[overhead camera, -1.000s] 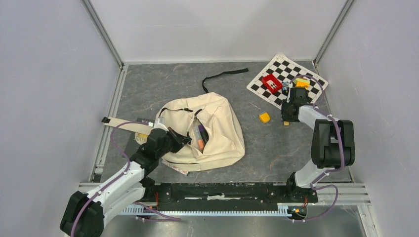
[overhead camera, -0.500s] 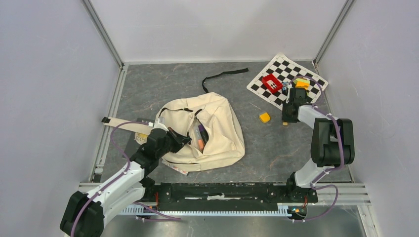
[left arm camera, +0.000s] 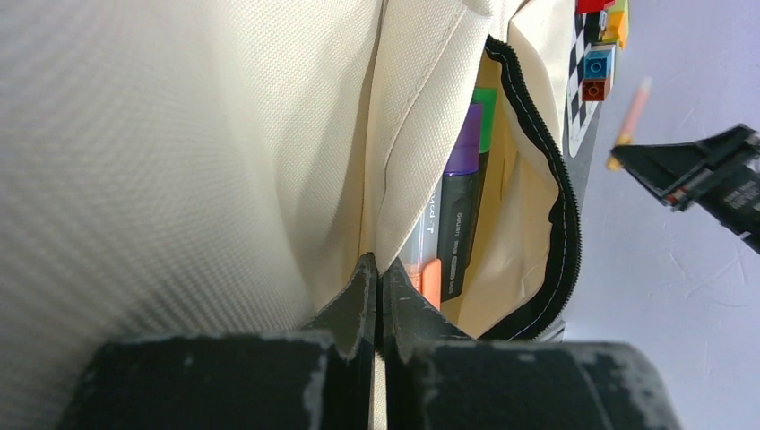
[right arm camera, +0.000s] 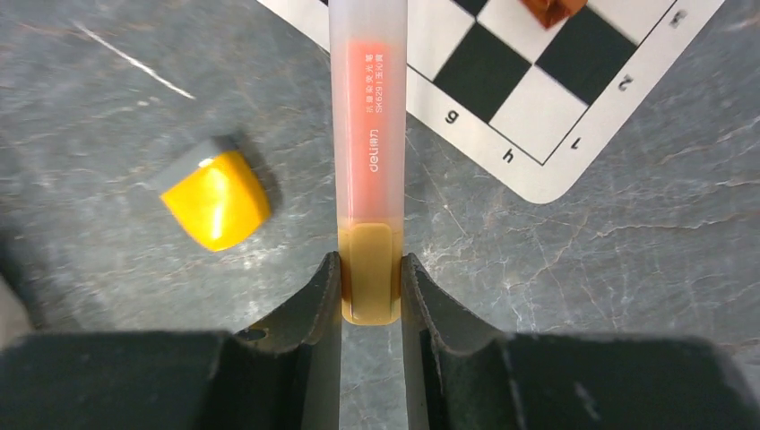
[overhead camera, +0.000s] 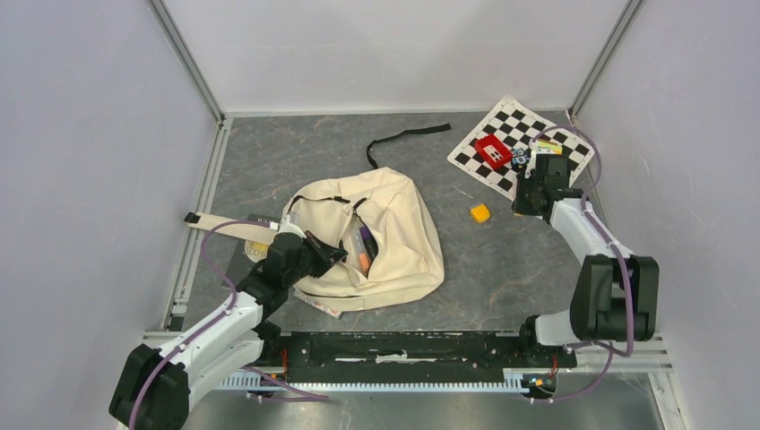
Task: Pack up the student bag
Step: Pick up the stationery from the center of the board, then place the stationery in the student bag.
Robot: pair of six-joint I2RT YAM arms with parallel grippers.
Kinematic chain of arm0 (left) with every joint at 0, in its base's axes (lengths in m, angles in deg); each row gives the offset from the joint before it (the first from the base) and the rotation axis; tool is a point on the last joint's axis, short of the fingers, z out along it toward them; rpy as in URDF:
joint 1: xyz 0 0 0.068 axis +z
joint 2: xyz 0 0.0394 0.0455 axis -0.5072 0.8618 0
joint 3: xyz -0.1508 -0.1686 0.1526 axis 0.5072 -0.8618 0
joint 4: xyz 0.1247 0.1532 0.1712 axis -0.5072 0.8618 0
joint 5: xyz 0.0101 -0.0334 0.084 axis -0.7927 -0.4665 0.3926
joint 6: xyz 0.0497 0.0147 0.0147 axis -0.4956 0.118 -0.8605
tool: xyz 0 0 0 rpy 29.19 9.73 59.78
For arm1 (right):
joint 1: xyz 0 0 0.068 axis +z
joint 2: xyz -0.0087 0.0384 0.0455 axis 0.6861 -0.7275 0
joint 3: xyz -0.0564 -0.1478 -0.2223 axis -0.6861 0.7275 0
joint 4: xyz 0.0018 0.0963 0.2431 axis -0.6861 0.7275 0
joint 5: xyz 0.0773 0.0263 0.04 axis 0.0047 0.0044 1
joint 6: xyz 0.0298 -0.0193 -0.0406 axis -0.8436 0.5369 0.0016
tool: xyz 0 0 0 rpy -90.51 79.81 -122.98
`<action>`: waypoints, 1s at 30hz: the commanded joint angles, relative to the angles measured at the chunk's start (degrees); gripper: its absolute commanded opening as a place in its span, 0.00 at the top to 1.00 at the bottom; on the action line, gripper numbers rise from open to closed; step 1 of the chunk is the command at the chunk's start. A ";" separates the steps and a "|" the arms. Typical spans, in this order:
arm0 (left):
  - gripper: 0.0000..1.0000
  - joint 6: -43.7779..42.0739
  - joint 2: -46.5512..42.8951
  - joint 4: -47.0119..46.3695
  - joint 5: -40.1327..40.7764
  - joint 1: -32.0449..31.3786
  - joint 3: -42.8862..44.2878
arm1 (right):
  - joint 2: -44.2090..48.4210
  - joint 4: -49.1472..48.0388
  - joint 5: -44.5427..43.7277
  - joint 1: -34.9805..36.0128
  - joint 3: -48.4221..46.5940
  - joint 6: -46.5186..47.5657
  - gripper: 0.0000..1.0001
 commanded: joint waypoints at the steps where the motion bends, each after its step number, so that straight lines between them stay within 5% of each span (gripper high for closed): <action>1: 0.98 0.17 0.80 -0.09 -1.63 0.13 1.35 | 6.56 2.28 3.47 3.94 -0.93 -0.38 1.00; 17: 0.98 0.34 0.79 -0.57 -1.62 0.39 1.71 | 9.18 4.60 -2.15 46.04 -11.00 -13.16 1.00; 30: 0.98 0.43 0.59 -0.75 -1.80 0.57 1.53 | -0.11 5.80 -3.35 64.51 -17.47 -25.96 1.00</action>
